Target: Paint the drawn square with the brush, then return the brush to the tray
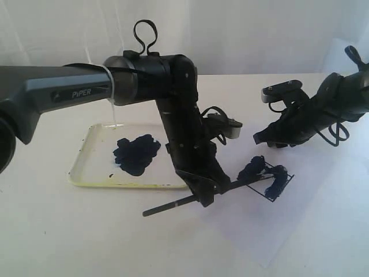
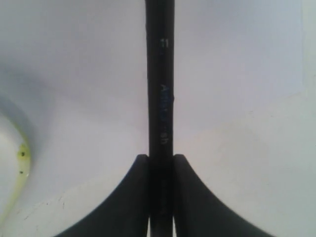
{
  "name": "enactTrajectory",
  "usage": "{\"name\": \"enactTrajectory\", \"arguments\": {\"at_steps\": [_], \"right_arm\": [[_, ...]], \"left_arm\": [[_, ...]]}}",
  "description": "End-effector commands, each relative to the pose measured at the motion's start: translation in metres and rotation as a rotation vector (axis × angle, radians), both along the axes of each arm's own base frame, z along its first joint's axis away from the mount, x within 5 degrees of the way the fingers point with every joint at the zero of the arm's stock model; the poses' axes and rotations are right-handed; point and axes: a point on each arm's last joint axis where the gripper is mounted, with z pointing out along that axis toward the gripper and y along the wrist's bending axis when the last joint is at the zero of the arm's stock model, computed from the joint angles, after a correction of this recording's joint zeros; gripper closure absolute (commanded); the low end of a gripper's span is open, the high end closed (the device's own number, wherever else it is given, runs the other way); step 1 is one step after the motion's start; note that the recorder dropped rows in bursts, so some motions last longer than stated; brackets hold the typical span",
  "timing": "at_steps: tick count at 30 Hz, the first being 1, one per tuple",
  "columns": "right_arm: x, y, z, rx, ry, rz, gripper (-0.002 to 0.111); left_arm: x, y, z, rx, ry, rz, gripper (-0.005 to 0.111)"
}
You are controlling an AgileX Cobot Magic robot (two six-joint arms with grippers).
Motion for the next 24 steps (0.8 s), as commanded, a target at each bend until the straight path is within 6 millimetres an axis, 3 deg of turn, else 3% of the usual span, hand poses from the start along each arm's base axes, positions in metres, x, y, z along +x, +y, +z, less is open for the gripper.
{"name": "enactTrajectory", "arguments": {"at_steps": [1, 11, 24], "right_arm": [[-0.004, -0.002, -0.006, -0.007, 0.046, 0.02, 0.075], [-0.005, -0.002, -0.007, -0.005, 0.054, 0.022, 0.075], [-0.004, -0.002, -0.007, -0.006, 0.05, 0.021, 0.075]], "left_arm": [[-0.005, -0.002, 0.005, -0.017, 0.025, -0.025, 0.107], [-0.001, -0.001, -0.013, 0.043, 0.033, 0.002, 0.107], [0.005, 0.004, -0.011, 0.109, -0.003, 0.077, 0.107]]}}
